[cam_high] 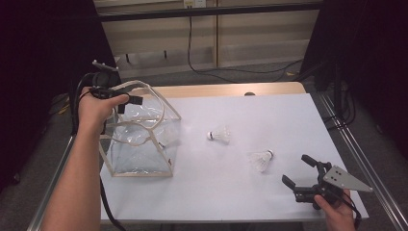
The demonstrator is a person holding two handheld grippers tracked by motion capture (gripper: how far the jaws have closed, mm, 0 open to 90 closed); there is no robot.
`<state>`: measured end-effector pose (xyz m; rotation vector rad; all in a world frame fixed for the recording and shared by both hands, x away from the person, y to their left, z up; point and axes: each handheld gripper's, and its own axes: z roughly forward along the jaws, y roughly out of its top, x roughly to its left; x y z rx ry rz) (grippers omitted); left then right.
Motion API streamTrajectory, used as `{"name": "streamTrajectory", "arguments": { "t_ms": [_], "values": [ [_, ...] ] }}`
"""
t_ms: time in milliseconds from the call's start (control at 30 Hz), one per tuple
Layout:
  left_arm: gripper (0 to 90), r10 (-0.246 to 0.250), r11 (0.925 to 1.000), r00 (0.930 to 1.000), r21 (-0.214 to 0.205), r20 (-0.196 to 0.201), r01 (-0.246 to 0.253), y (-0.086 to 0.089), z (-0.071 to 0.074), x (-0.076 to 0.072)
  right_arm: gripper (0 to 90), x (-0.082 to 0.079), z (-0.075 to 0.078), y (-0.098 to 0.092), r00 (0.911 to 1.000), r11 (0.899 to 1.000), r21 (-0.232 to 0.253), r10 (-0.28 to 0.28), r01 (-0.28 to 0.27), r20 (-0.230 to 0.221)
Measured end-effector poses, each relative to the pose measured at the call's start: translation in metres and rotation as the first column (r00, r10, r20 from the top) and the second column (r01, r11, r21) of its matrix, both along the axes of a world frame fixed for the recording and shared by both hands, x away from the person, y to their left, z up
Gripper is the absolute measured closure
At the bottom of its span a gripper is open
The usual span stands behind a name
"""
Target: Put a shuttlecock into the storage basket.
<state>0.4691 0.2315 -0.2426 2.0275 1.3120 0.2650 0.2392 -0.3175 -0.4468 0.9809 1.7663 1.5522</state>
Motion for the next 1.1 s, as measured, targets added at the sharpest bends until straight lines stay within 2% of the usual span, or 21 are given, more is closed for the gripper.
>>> {"name": "streamTrajectory", "arguments": {
  "t_ms": [267,600,833,1100],
  "values": [
    [42.0,-0.070,0.9966,0.9975,-0.042,0.007,0.070,-0.006,0.006,-0.009,1.1,0.000,0.000,0.000,1.0000,1.000,0.001,-0.004,0.004,0.003],
    [35.9,-0.139,0.9884,0.9902,-0.060,0.007,0.140,-0.017,0.013,-0.018,1.1,0.000,0.000,0.000,1.0000,1.000,0.001,-0.004,0.004,0.002],
    [31.9,-0.190,0.9800,0.9817,-0.058,0.004,0.190,-0.027,0.016,-0.023,1.1,0.000,0.000,0.000,1.0000,1.000,-0.004,-0.001,0.001,0.002],
    [28.0,-0.249,0.9675,0.9686,-0.048,-0.001,0.248,-0.041,0.020,-0.028,1.1,0.000,0.000,0.001,1.0000,1.000,-0.001,-0.001,0.001,0.001]
  ]
}}
